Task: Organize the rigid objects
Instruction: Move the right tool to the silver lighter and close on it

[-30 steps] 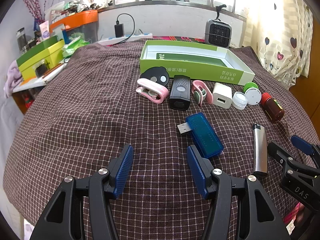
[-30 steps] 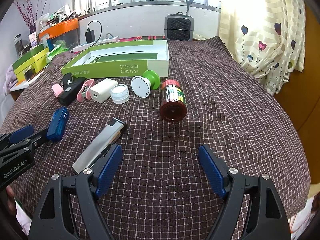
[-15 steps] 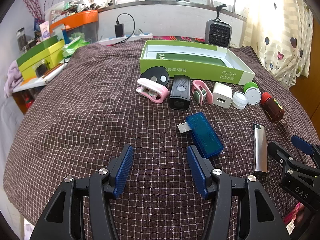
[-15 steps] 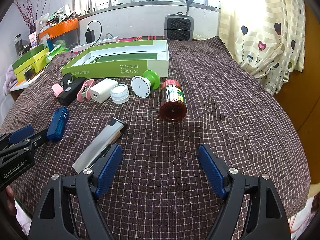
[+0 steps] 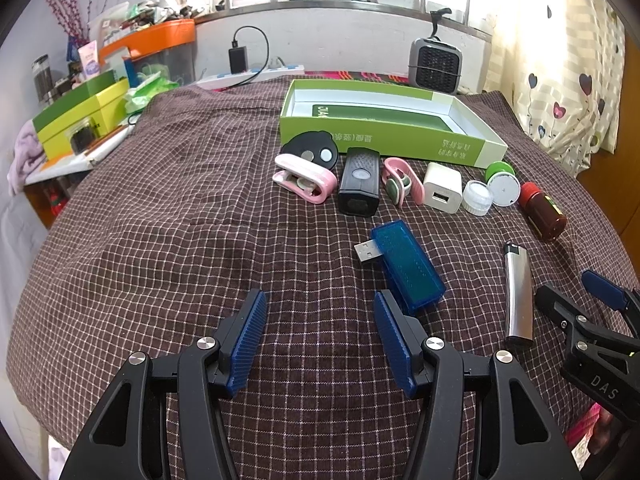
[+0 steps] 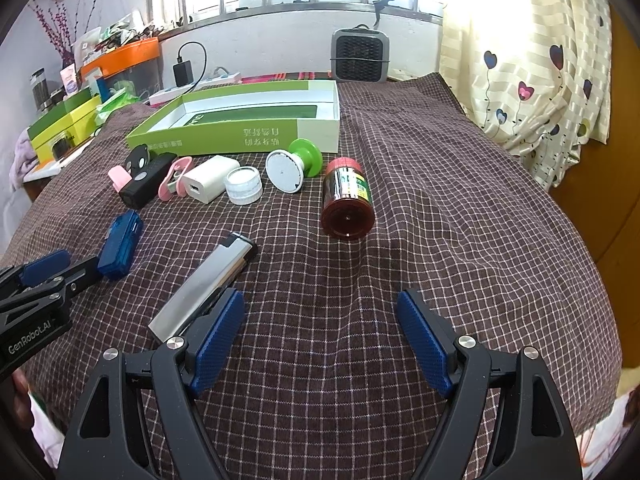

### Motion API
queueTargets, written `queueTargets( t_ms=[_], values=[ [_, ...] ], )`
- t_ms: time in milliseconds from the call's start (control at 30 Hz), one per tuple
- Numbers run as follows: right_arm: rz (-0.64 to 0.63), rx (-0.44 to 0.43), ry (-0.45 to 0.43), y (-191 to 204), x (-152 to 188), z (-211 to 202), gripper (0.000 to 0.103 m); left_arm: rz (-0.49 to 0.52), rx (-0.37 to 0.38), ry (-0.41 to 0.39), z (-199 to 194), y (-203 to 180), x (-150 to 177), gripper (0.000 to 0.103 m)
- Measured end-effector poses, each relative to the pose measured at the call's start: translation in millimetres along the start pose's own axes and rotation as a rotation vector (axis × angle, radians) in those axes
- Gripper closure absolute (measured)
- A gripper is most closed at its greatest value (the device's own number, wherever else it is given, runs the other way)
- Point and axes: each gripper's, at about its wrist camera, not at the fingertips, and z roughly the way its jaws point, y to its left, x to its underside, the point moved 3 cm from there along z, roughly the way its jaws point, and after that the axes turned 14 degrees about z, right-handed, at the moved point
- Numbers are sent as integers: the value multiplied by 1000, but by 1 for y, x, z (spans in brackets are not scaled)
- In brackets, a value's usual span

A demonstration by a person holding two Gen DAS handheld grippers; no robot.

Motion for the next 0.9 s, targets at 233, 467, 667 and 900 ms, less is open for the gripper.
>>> queueTargets(
  t_ms=[233,467,667,900],
  values=[
    [9,-21,18,2,1,-5,24,8,8,0,-2,0,0,48],
    [4,-92,11,17,0,-14,24,24,29,-2,-3,3,1,48],
    [6,-144,43,31,-2,-9,24,13,53,-7,-5,7,3,48],
    [-8,-149,79,43,0,2,25,-3,87,-13,-6,11,4,48]
  ],
)
